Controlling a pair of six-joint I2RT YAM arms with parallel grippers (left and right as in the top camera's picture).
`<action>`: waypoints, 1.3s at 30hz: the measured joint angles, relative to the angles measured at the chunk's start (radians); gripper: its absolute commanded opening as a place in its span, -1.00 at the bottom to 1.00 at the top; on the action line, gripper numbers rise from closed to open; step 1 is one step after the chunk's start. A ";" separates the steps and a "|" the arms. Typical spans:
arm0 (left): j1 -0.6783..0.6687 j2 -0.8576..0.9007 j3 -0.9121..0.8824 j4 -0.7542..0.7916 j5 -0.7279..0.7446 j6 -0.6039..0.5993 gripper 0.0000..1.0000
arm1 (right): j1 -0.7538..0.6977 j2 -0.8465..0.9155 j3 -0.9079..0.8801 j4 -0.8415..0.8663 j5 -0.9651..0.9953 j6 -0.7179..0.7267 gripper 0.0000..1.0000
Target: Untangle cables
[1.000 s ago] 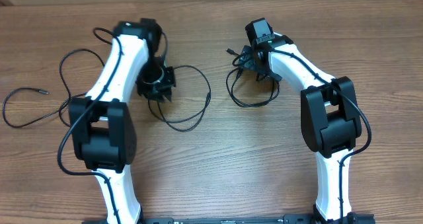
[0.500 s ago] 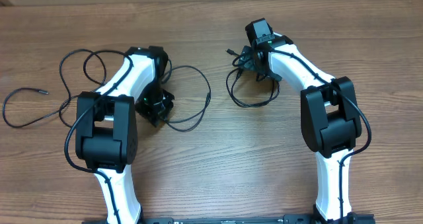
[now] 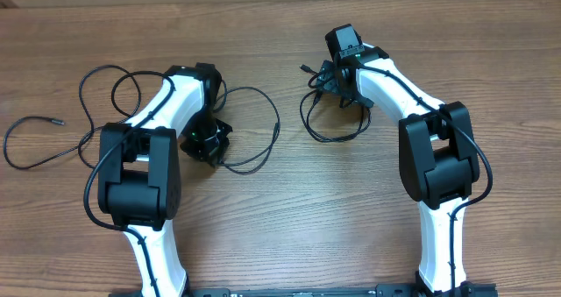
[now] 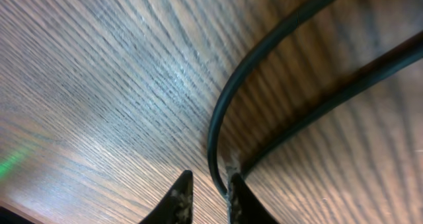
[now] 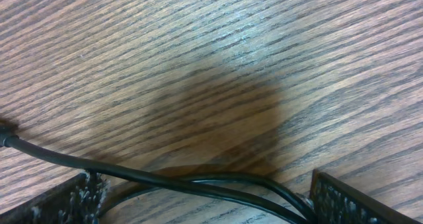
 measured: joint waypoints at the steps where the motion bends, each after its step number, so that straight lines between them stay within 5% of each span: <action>1: 0.005 0.000 0.004 0.000 0.004 0.000 -0.45 | 0.000 0.000 0.000 0.000 0.000 0.001 1.00; 15: -0.060 0.000 0.008 0.021 -0.015 -0.002 -0.31 | 0.000 0.000 0.000 0.000 0.000 0.000 0.99; 20: -0.058 -0.020 -0.046 0.110 -0.007 -0.022 -0.57 | 0.000 0.000 0.000 0.000 0.000 0.000 1.00; 23: -0.058 -0.048 -0.091 0.162 0.003 -0.034 -0.91 | 0.000 0.000 0.000 0.000 0.000 0.000 1.00; 31: -0.058 -0.080 -0.149 0.182 0.012 -0.047 -0.63 | 0.000 0.000 0.000 0.000 0.000 0.000 1.00; 33: -0.058 -0.089 -0.166 0.175 0.016 -0.047 -0.92 | 0.000 0.000 0.000 0.000 0.000 0.000 1.00; 39: -0.058 -0.094 -0.180 0.180 0.028 -0.049 -0.92 | 0.000 0.000 0.000 0.000 0.000 0.000 1.00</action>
